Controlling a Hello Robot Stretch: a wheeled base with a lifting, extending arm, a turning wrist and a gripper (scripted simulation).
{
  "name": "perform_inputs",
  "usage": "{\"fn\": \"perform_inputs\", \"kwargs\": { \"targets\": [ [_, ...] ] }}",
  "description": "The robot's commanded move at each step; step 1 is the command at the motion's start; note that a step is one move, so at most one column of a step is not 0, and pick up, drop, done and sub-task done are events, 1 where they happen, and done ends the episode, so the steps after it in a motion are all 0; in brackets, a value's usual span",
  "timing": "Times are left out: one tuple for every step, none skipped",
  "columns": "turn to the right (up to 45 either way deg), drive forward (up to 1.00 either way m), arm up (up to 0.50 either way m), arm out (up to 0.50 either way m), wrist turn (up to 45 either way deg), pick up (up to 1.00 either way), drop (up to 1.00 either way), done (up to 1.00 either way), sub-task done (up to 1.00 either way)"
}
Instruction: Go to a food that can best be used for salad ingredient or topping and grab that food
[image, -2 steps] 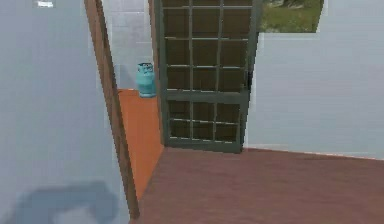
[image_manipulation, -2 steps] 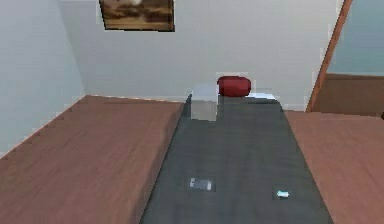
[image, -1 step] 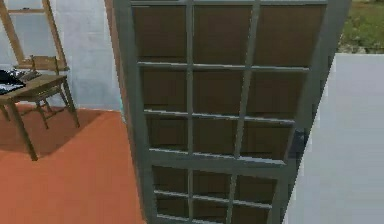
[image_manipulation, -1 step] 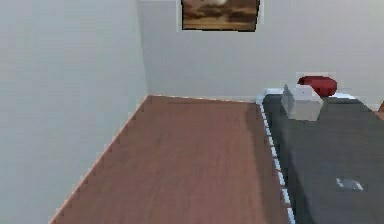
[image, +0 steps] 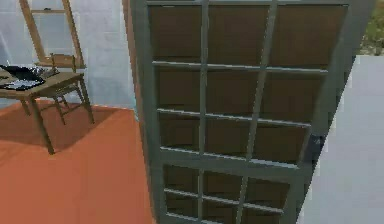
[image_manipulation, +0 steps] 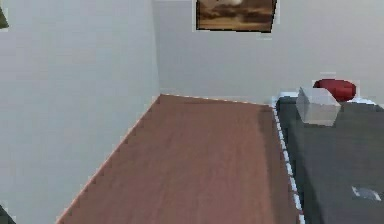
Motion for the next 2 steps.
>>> {"fn": "perform_inputs", "kwargs": {
  "targets": [
    [0.0, 0.35, 0.00, 0.00, 0.0, 0.00, 0.00, 0.00, 0.00],
    [-45.0, 0.00, 0.00, 0.00, 0.0, 0.00, 0.00, 0.00, 0.00]
  ]
}}
